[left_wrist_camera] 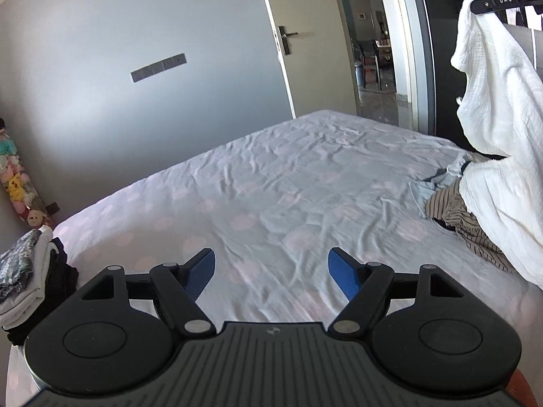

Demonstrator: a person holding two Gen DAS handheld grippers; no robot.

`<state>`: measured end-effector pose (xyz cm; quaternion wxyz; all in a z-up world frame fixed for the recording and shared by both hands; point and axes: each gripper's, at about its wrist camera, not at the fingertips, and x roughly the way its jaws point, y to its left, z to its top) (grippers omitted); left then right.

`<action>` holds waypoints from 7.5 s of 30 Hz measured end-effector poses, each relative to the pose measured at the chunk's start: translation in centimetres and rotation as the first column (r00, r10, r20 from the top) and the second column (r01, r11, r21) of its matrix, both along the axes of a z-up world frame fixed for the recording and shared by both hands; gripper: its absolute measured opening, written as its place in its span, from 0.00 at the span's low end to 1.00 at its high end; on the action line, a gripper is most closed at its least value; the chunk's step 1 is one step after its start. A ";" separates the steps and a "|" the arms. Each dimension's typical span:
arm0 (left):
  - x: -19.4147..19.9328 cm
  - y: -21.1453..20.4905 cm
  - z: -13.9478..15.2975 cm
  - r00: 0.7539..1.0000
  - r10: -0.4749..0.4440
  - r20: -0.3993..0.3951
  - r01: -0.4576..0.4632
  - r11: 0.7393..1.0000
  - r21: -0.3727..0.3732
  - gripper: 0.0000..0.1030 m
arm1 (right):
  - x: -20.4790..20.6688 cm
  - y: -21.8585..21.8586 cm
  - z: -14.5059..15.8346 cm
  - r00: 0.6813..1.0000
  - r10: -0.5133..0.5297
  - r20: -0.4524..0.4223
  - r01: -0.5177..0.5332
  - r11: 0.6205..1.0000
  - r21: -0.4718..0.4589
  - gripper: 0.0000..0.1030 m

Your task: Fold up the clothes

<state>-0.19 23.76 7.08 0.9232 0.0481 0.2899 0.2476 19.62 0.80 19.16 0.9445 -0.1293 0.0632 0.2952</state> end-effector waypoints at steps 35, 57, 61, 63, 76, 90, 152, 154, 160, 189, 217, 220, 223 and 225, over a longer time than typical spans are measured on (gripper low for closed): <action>-15.5 14.0 -9.8 0.920 0.370 -0.129 -0.391 0.844 -0.367 0.83 | -25.4 16.3 -31.1 0.471 0.356 -0.807 -0.638 0.769 -0.033 0.09; -14.2 9.4 -18.6 0.933 0.177 -0.314 -0.338 0.733 -0.591 0.33 | -17.9 13.4 -25.2 0.747 0.304 -0.591 -0.493 0.850 -0.186 0.44; -14.1 8.8 -16.9 0.956 0.192 -0.224 -0.286 0.790 -0.543 0.10 | -16.7 13.3 -25.3 0.743 0.300 -0.598 -0.483 0.859 -0.170 0.47; -14.3 9.1 -15.3 0.960 0.199 -0.194 -0.272 0.817 -0.507 0.08 | -16.4 13.3 -25.9 0.739 0.291 -0.607 -0.482 0.858 -0.176 0.47; -16.4 20.0 -11.2 0.884 0.364 -0.292 -0.432 0.875 -0.217 0.06 | -12.9 16.8 -23.4 0.798 0.323 -0.510 -0.510 0.812 -0.284 0.47; -15.5 23.1 -20.1 0.850 0.366 -0.379 -0.499 0.790 -0.357 0.10 | -6.2 29.8 -27.7 0.747 0.387 -0.541 -0.631 0.668 -0.393 0.47; -30.2 1.8 27.1 0.670 0.192 0.717 -0.457 0.868 0.194 0.06 | -22.8 -0.7 14.8 0.861 0.219 0.459 -0.336 0.923 0.190 0.02; -30.1 1.6 27.1 0.678 0.192 0.710 -0.461 0.863 0.207 0.06 | -23.3 -1.1 14.5 0.856 0.223 0.466 -0.344 0.919 0.194 0.02; -26.2 5.2 24.2 0.744 0.257 0.617 -0.461 0.866 0.196 0.06 | -21.8 1.7 11.9 0.877 0.252 0.410 -0.334 0.932 0.142 0.02; 2.7 41.5 -20.6 0.870 0.443 -0.217 -0.446 0.894 0.041 0.07 | 10.3 37.9 -31.8 0.957 0.159 -0.242 -0.241 0.902 -0.358 0.02; -8.6 31.8 -20.9 0.844 0.482 -0.236 -0.521 0.841 -0.144 0.55 | 4.8 49.3 -34.0 0.758 0.255 -0.601 -0.448 0.872 -0.196 0.33; -8.9 32.7 -21.4 0.844 0.483 -0.232 -0.523 0.838 -0.156 0.55 | 5.6 50.9 -35.0 0.769 0.216 -0.602 -0.417 0.883 -0.215 0.15; -9.4 33.3 -21.6 0.839 0.494 -0.229 -0.533 0.832 -0.156 0.55 | 6.1 52.5 -35.3 0.793 0.200 -0.576 -0.397 0.887 -0.238 0.02; -9.9 33.8 -21.5 0.839 0.499 -0.216 -0.536 0.826 -0.174 0.55 | 6.6 53.6 -35.5 0.799 0.193 -0.569 -0.388 0.889 -0.245 0.01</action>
